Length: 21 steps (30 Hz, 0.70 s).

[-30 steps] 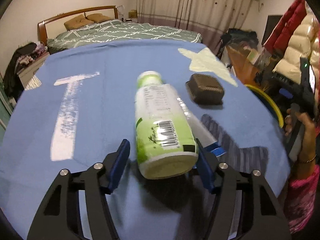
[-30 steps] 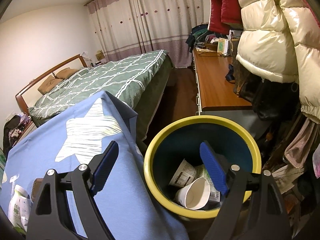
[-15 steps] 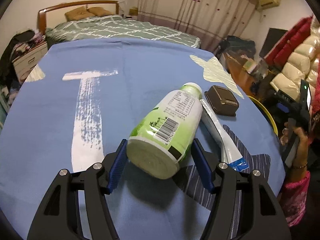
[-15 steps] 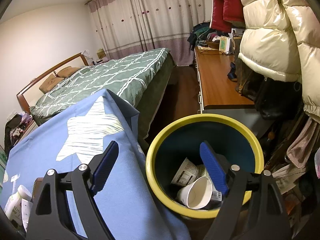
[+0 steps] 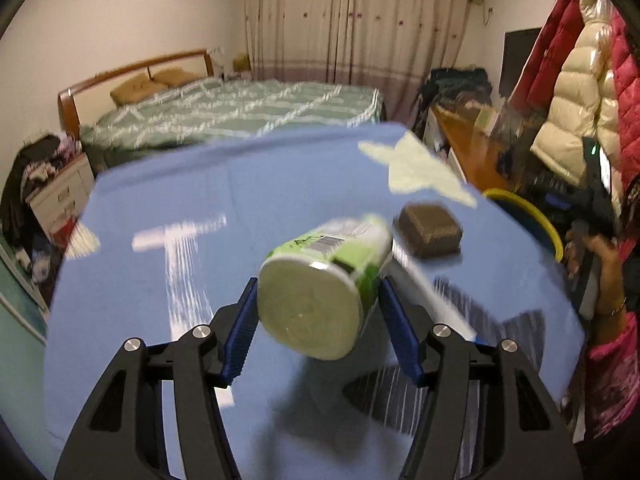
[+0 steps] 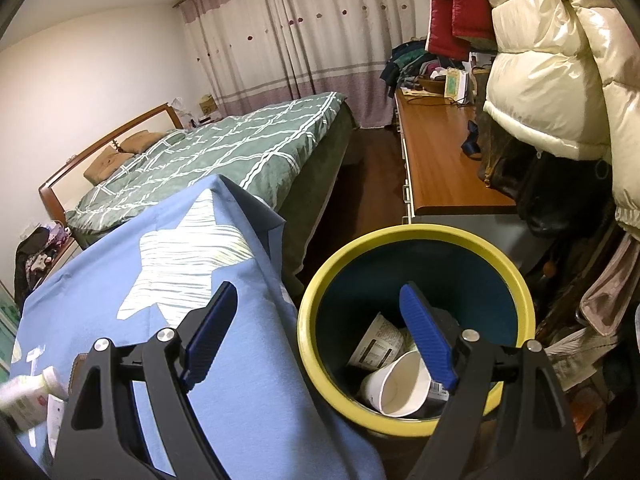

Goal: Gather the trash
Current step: 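Grasp the green-labelled white bottle with the left gripper and lift it, then carry the white bottle over the bin and open the left gripper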

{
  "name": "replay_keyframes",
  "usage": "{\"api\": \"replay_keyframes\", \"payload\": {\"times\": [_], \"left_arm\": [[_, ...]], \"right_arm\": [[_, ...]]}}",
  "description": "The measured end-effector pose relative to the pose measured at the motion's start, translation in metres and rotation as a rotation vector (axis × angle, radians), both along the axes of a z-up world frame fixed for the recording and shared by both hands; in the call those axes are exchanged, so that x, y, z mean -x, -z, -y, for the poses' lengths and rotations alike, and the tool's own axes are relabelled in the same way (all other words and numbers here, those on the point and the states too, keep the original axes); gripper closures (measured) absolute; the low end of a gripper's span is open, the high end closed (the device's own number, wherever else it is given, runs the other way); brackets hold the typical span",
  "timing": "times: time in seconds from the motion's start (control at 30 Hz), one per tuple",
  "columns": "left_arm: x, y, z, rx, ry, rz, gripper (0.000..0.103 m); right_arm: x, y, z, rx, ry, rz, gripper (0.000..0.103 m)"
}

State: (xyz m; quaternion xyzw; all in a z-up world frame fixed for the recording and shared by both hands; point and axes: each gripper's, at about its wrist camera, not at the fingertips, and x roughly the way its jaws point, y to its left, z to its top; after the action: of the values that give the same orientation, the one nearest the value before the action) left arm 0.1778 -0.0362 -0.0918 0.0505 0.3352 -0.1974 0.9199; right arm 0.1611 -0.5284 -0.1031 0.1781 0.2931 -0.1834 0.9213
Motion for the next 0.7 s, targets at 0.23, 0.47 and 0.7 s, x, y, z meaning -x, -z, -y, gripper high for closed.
{"api": "replay_keyframes", "payload": {"times": [0.23,0.47,0.7], "left_arm": [[-0.024,-0.035,0.015,0.002,-0.007,0.062,0.045],[-0.051,-0.046,0.035,0.021,-0.039,0.088,0.046],[-0.064,-0.054,0.061,-0.008,-0.034,0.102,0.048]], "right_arm": [[-0.001,0.0,0.003,0.001,0.0,0.0,0.024],[-0.001,-0.001,0.0,0.007,-0.013,0.001,0.024],[0.011,-0.007,0.001,0.003,-0.038,0.068,0.027]]}}
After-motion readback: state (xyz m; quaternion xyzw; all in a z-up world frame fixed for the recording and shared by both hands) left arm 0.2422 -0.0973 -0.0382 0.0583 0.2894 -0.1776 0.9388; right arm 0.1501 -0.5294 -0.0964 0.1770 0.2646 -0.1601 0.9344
